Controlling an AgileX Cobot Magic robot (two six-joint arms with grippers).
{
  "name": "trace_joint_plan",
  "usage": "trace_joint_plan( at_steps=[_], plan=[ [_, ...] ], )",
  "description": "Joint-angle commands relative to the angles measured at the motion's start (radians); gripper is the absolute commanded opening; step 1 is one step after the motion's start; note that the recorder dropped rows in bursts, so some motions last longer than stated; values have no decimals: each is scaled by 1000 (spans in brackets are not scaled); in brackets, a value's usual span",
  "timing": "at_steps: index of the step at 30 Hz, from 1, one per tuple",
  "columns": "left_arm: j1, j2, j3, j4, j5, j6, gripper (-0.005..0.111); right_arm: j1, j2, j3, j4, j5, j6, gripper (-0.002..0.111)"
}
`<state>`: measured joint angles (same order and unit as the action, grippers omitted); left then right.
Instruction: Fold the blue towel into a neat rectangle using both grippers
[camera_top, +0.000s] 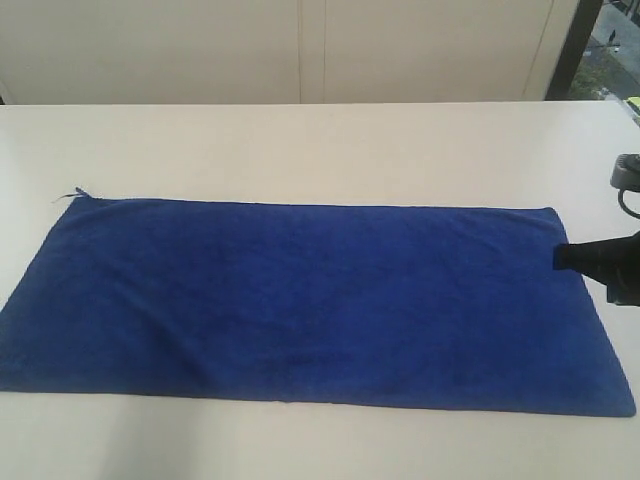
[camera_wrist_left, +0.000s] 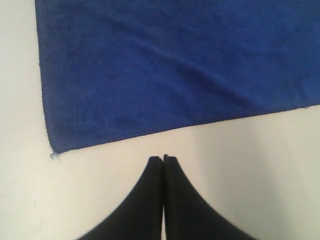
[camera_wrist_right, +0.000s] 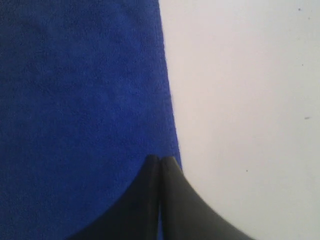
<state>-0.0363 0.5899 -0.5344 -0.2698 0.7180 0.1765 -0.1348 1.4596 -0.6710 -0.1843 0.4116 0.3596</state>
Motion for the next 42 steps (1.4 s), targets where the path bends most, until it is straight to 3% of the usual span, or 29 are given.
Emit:
trace_joint_plan(
  at_steps=[1, 9, 18, 25, 32, 42],
  plan=[
    [4, -60, 23, 28, 15, 6, 0, -5, 55, -39, 1, -20, -20, 0],
    [4, -67, 23, 51, 9, 6, 0, -5, 56, -68, -7, -77, -20, 2],
    [4, -67, 23, 51, 9, 6, 0, -5, 60, -76, -7, -67, -20, 36],
    [4, -67, 23, 51, 9, 6, 0, -5, 146, -79, -4, -94, -20, 37],
    [4, -67, 23, 51, 9, 6, 0, -5, 239, -158, -4, -69, -23, 50],
    [4, -67, 23, 51, 9, 6, 0, -5, 378, -251, 4, 36, -23, 58]
  ],
)
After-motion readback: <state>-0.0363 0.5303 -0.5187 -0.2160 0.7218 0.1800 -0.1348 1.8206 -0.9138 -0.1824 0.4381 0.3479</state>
